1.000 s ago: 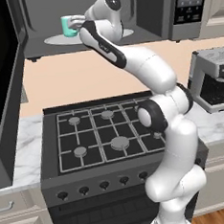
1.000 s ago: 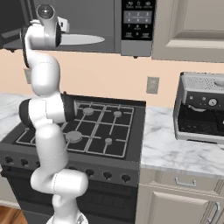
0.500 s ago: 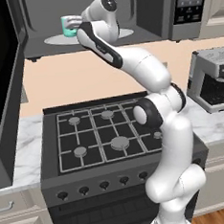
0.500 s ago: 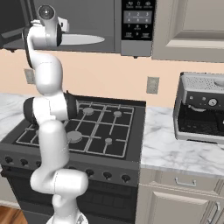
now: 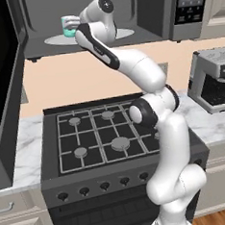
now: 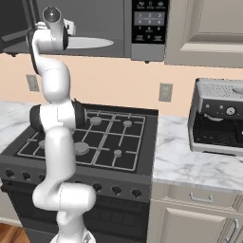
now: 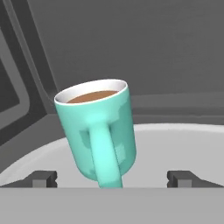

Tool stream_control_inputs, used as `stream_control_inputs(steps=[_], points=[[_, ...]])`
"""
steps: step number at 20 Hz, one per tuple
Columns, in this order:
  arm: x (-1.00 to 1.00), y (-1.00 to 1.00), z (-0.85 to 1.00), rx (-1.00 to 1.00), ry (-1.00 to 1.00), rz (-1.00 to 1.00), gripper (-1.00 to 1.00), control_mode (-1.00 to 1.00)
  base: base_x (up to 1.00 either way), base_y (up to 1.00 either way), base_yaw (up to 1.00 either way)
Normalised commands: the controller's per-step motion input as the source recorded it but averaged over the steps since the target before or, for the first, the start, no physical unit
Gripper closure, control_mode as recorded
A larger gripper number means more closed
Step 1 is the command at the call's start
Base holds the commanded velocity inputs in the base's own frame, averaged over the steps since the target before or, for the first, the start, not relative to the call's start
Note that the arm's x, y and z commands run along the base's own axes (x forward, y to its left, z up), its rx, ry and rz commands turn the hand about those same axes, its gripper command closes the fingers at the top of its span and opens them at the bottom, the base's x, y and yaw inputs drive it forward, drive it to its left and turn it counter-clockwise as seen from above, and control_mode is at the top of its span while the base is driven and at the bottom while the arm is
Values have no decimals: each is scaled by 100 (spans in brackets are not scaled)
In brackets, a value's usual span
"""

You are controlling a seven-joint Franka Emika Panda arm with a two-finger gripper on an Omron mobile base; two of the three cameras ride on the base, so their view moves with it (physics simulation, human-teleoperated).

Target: Pick the cup of tea, navigate to the dining table, and place it on the saucer.

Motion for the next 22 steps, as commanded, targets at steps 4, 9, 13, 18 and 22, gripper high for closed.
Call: stream_control_inputs(steps=[4,9,13,18,22], points=[[11,0,0,0,0,0,-100,-100,0,0,0],[24,3,-2,0,0,0,-100,-100,0,0,0],[11,5,0,0,0,0,-100,-100,0,0,0],[0,0,0,0,0,0,-100,-100,0,0,0],[0,0,0,0,0,0,100,-100,0,0,0]])
